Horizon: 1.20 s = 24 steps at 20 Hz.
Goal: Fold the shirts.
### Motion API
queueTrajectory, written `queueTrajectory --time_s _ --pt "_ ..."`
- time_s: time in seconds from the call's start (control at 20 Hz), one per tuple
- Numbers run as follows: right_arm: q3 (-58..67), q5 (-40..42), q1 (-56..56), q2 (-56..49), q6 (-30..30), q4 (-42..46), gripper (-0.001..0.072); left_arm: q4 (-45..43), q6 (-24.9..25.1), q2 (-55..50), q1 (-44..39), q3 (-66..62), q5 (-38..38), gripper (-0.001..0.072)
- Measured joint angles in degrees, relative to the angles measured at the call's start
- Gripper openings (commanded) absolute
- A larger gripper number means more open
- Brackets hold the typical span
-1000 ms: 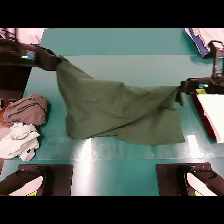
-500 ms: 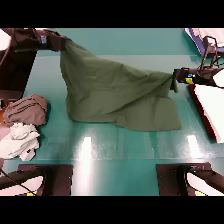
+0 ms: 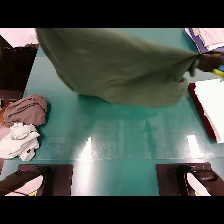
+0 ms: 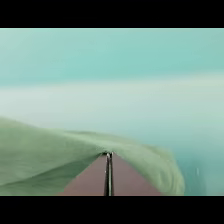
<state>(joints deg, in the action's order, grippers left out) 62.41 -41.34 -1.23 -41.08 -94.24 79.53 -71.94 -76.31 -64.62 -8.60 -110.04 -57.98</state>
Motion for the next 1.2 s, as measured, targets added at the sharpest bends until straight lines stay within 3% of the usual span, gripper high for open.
queueTrajectory --time_s 0.3,0.5,0.8,1.2 --pt "0.0 -1.88 0.0 15.87 0.35 -0.17 0.0013 2.25 0.15 12.31 0.0 -8.46 0.02 0.0027" --pt "0.07 -3.13 0.02 18.93 0.44 0.24 0.0013 4.46 1.18 15.72 0.0 -9.7 2.23 0.0027" --pt "0.04 -10.16 0.07 7.34 0.44 0.2 0.0013 4.79 1.64 8.11 0.07 -3.69 -1.16 0.0027" --pt "0.0 -16.94 -2.25 -16.41 2.86 -1.92 0.0022 7.78 2.03 -16.85 0.09 3.63 -11.63 0.0028"
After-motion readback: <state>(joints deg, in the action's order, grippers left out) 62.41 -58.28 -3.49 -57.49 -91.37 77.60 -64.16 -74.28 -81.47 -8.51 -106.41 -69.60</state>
